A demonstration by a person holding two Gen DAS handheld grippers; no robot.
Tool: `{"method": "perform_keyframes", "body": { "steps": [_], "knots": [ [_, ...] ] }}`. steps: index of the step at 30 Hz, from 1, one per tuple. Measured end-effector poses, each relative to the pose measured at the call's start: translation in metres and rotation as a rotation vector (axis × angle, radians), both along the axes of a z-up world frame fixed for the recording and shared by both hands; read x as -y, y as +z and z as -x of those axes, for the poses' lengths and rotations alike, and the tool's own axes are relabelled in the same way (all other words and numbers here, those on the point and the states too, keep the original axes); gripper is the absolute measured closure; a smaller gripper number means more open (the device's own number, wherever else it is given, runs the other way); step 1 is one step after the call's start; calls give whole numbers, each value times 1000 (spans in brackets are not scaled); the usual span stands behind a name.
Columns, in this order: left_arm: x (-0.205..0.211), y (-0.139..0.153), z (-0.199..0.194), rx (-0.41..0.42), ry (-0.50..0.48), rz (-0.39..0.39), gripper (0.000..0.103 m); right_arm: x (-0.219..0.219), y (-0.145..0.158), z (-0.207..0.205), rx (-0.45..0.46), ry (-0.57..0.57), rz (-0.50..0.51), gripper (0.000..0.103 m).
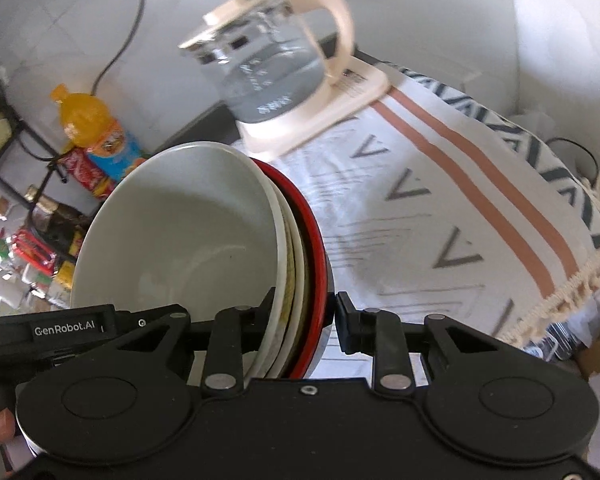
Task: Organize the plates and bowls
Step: 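Lift the bowl stack and lower it onto the plate stack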
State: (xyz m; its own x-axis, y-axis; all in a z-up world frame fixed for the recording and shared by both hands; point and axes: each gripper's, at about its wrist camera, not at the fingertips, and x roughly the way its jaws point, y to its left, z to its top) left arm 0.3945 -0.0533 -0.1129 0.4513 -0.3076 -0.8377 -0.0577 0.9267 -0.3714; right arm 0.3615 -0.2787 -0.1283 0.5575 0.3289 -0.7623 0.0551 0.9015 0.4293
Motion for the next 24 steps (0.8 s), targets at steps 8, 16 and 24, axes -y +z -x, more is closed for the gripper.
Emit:
{"method": "perform_keyframes", "body": {
  "steps": [8, 16, 24],
  "knots": [
    [-30, 23, 21, 44, 92, -8, 68, -28, 20, -4, 47, 92, -10, 76],
    [-63, 37, 43, 55, 191, -19, 68, -64, 32, -5, 66, 191, -20, 76],
    [-97, 46, 62, 64, 270, -34, 68, -99, 37, -5, 76, 272, -36, 76]
  ]
}}
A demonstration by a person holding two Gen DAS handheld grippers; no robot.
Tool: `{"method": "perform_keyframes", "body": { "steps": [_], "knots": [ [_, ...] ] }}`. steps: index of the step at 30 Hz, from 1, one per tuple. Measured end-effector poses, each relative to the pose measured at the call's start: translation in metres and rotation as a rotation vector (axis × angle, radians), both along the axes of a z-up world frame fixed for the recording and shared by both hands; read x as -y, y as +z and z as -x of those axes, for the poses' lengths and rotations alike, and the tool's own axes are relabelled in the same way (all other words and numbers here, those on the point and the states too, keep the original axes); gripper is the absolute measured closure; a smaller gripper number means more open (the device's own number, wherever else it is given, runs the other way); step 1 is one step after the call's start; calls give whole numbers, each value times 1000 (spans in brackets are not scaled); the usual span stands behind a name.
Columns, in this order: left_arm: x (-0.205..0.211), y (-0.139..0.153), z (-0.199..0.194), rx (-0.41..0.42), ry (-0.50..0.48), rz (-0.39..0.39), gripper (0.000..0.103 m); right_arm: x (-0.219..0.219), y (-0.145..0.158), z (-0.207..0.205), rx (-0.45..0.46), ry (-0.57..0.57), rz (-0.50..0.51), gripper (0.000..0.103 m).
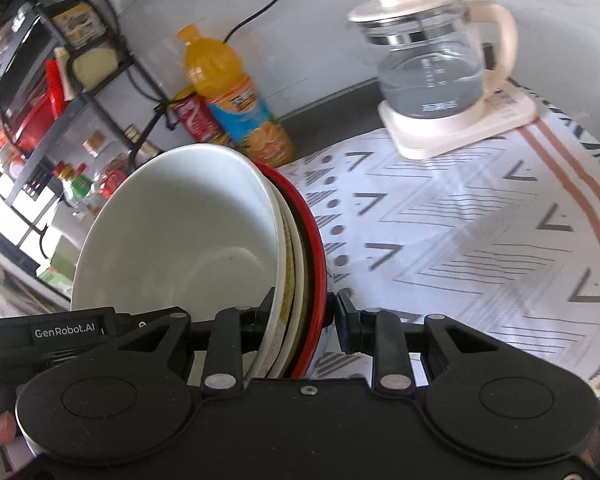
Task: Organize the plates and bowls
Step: 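Lift the bowl stack and lower it onto the plate stack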
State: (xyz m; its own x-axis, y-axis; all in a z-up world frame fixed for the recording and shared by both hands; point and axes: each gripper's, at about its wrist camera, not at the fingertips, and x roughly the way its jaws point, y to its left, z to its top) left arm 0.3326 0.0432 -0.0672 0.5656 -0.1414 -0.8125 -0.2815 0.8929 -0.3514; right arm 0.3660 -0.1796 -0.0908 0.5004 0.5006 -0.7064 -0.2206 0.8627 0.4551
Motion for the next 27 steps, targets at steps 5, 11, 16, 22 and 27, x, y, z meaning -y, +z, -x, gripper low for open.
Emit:
{"method": "perform_keyframes", "body": {
  "steps": [5, 11, 16, 22, 27],
  "knots": [
    [-18, -2, 12, 0, 44, 10, 68, -22, -1, 4, 4, 50, 10, 76],
    [-39, -10, 26, -24, 99, 15, 68, -46, -13, 9, -22, 104, 18, 76],
    [-58, -20, 35, -53, 139, 30, 68, -65, -24, 12, -43, 145, 29, 76],
    [-76, -34, 37, -84, 178, 45, 68, -86, -36, 10, -80, 176, 48, 76],
    [-84, -47, 36, -113, 189, 58, 68, -96, -47, 7, -121, 179, 65, 76]
  ]
}}
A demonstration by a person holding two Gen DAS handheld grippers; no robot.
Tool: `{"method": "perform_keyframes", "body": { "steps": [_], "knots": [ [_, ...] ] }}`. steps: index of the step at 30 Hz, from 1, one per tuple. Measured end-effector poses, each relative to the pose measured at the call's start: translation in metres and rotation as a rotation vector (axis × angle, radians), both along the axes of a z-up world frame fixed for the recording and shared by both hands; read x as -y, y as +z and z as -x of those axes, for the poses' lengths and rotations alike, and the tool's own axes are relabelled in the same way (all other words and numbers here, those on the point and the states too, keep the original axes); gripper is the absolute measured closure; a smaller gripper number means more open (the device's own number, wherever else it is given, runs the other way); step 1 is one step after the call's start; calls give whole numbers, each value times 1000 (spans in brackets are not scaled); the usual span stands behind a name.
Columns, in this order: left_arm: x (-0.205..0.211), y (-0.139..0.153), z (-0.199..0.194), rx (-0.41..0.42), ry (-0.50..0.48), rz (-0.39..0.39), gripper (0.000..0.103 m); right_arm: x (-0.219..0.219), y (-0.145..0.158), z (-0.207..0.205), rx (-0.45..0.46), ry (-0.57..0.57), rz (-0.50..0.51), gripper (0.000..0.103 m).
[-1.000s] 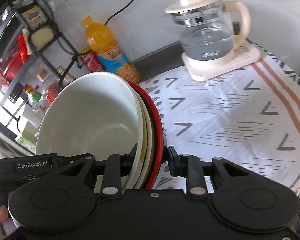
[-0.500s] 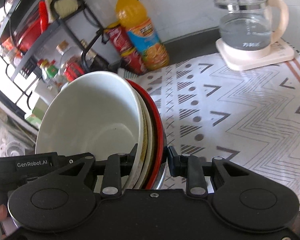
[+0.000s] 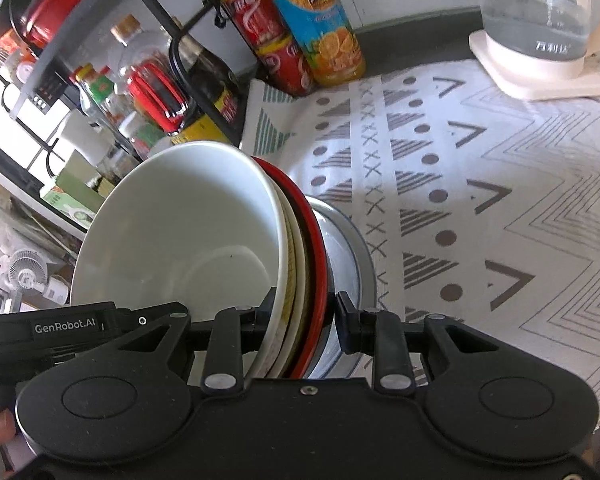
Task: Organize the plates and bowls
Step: 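Lift the bowl stack and lower it onto the plate stack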
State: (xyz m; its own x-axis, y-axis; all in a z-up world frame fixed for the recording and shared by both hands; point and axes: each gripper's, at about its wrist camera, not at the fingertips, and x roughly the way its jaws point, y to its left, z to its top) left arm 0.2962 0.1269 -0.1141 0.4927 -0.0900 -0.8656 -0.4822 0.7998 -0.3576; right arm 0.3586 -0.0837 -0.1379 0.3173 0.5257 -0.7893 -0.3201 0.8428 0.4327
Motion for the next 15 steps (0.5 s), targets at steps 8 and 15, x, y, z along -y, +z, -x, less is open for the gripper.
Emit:
{"method": "perform_keyframes", "body": {
  "steps": [8, 15],
  "knots": [
    [-11, -15, -10, -39, 16, 18, 68, -11, -14, -8, -51, -10, 26, 75],
    [-17, -23, -13, -51, 23, 37, 67, -18, -19, -10, -60, -5, 43, 74]
  ]
}}
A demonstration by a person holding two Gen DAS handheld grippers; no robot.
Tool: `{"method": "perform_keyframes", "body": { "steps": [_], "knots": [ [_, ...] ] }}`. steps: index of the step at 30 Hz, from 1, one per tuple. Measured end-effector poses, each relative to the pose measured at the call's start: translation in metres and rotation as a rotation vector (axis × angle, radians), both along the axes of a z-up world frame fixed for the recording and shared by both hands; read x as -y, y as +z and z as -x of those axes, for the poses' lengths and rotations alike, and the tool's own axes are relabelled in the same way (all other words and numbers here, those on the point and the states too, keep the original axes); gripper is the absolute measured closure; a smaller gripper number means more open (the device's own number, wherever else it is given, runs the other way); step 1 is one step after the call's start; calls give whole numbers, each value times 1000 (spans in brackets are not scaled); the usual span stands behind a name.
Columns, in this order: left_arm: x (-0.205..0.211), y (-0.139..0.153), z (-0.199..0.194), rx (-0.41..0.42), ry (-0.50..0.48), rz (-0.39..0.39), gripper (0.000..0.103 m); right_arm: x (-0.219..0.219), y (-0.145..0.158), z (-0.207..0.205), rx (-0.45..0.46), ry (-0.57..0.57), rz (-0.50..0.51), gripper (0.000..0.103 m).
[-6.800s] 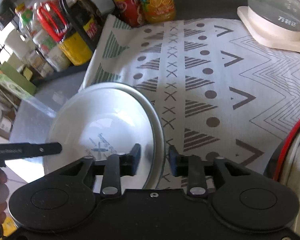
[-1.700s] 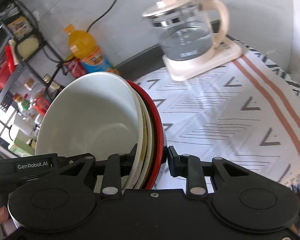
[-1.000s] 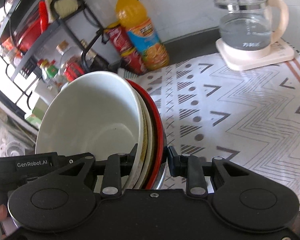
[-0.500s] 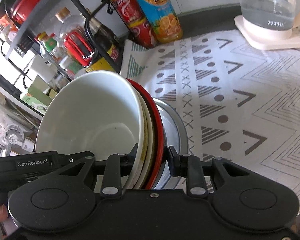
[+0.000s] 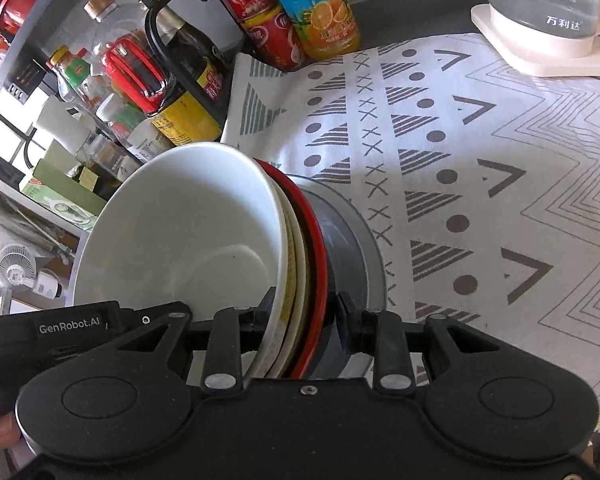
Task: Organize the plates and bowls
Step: 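Lift the bowl stack and lower it onto the plate stack, then open both grippers to release the bowl stack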
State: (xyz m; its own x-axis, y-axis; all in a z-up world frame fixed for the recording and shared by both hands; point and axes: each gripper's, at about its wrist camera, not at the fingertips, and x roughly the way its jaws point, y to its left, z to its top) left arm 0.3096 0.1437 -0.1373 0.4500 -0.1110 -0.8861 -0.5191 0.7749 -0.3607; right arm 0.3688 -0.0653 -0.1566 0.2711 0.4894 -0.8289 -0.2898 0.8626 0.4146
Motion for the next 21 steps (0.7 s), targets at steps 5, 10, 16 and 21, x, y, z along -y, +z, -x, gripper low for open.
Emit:
{"method": "perform_keyframes", "body": {
  "steps": [5, 10, 16, 21],
  "knots": [
    [-1, -2, 0, 5, 2, 9, 68, -2, 0, -1, 5, 15, 6, 70],
    [5, 5, 3, 72, 14, -42, 60, -4, 6, 1, 22, 66, 24, 63],
    [6, 18, 8, 124, 23, -50, 41, 3, 22, 1, 75, 75, 43, 47],
    [4, 35, 14, 177, 40, -72, 26, 14, 41, 6, 126, 70, 36, 36]
  ]
}}
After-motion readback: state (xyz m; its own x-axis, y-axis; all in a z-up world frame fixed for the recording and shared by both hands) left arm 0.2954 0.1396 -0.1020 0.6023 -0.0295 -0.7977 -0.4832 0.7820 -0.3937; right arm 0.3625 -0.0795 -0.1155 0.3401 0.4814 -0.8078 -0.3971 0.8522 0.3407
